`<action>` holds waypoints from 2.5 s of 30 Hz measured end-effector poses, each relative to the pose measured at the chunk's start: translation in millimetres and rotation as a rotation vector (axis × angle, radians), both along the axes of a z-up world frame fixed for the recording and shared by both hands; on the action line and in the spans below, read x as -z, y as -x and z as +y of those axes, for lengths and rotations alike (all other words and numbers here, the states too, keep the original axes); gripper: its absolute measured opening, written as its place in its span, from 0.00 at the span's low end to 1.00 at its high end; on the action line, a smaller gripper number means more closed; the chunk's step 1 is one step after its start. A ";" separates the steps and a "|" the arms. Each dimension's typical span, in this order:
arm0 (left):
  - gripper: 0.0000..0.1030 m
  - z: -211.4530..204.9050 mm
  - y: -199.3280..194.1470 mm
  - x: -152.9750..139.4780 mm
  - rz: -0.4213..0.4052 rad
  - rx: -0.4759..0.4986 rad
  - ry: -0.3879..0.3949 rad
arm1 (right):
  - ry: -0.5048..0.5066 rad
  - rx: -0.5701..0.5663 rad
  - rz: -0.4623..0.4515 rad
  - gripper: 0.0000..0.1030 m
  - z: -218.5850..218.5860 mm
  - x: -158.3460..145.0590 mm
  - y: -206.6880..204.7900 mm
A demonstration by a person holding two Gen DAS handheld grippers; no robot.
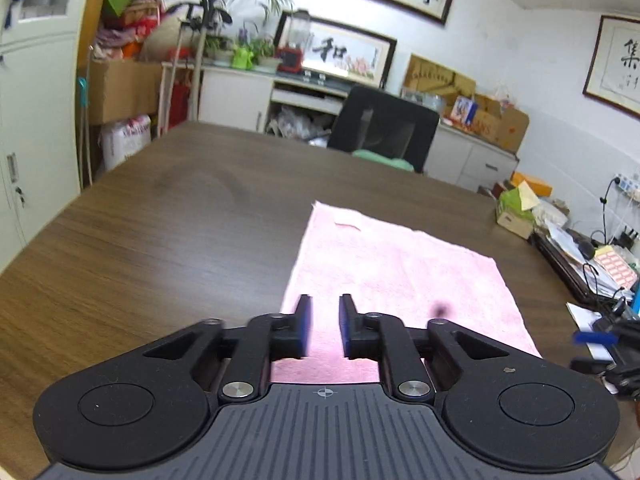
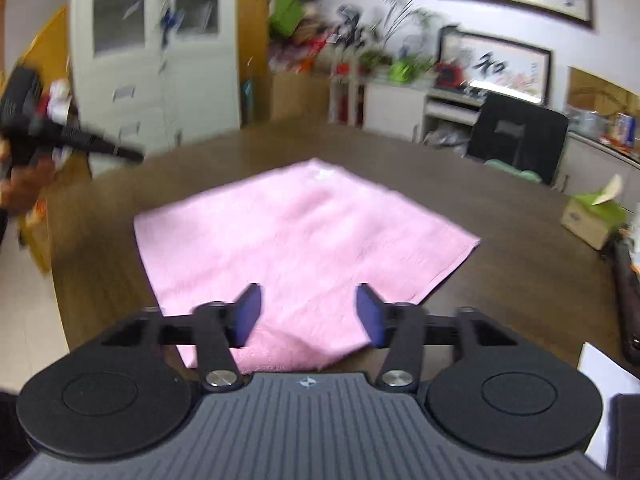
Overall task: Fold towel
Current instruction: 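Lift the towel with both grippers and shake it open between them, then lay the towel flat on the table and open both grippers, then raise both grippers away from the flattened towel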
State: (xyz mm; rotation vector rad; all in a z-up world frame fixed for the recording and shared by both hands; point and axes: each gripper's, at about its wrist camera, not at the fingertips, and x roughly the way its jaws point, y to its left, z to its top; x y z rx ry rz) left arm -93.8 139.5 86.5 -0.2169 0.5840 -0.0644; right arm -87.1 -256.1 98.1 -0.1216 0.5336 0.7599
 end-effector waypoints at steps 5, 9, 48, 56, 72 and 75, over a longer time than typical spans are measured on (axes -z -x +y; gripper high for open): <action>0.31 -14.0 -13.5 11.9 0.024 0.042 -0.038 | -0.105 0.068 0.100 0.59 -3.2 -8.1 -19.1; 0.38 -33.6 -29.4 31.1 0.063 0.098 -0.092 | -0.068 0.038 0.193 0.69 27.7 21.2 -35.9; 0.72 -70.1 -118.9 71.2 0.171 0.175 -0.280 | 0.121 0.165 0.266 1.00 51.4 76.1 -63.9; 0.83 -26.0 -72.7 43.3 0.060 0.136 -0.195 | -0.013 0.221 0.192 0.98 7.5 54.2 -39.5; 0.92 -6.9 -21.8 67.3 0.142 0.076 -0.100 | 0.029 0.320 0.140 0.91 -6.4 73.4 1.6; 0.92 -11.7 -21.7 69.6 0.150 0.082 -0.105 | 0.024 0.308 0.153 0.70 -1.5 74.3 -1.3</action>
